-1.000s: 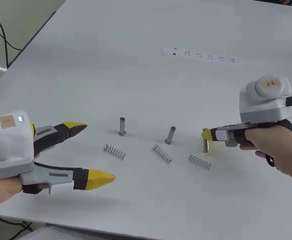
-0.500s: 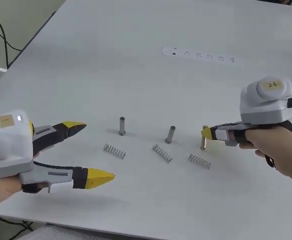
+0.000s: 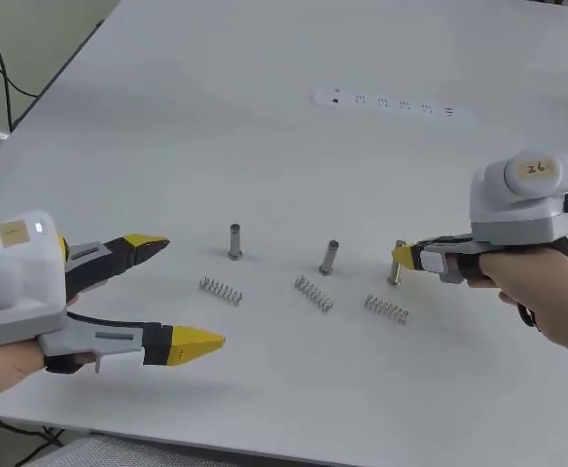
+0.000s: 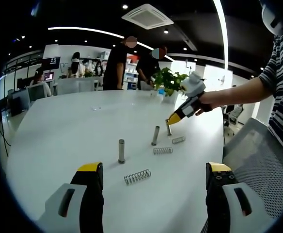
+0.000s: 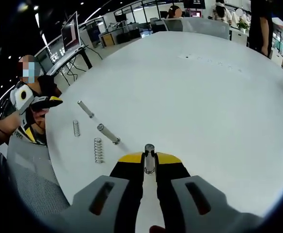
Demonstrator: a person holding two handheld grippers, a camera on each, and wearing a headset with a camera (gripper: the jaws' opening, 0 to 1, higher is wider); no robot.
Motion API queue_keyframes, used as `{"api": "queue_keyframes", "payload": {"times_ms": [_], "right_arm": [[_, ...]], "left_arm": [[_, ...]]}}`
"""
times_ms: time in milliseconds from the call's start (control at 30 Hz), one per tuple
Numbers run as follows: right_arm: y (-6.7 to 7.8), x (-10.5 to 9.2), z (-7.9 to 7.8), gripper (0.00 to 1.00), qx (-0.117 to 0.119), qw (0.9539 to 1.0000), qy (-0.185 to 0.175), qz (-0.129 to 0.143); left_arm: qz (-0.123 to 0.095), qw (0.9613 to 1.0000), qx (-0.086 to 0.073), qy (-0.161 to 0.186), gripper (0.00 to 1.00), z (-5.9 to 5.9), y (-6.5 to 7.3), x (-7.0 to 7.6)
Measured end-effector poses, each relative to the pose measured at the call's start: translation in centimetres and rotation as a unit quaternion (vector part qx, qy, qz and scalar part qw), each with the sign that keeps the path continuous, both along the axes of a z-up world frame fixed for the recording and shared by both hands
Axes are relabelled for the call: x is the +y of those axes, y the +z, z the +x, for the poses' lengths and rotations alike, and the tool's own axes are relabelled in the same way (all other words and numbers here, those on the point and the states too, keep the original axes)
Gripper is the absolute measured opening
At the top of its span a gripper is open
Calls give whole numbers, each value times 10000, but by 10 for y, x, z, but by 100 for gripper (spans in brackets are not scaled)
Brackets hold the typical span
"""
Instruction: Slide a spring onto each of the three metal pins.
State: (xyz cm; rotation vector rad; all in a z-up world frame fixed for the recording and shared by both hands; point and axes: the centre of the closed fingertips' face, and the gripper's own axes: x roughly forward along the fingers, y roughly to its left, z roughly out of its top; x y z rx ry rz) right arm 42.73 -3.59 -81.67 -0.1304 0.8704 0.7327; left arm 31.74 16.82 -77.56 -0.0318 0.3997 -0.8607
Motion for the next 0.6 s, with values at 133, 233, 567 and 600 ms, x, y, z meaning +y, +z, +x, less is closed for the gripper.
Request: {"api": "queue_keyframes", "payload": {"times_ms": [133, 233, 567, 600], "right_arm": [[0, -1, 0, 10, -49, 10000, -20, 13], [1, -1, -2, 10, -89, 9999, -35, 31], [1, -4, -7, 10, -179, 9998, -7, 29], [1, -5, -7, 10, -188, 9998, -7, 19]], "left_arm": [[-6, 10000, -7, -2, 86, 0, 1, 0], [1, 10000, -7, 4, 86, -1, 0, 0], [4, 10000, 21, 7, 85, -2, -3, 0], [-1, 10000, 18, 9, 85, -2, -2, 0]]}}
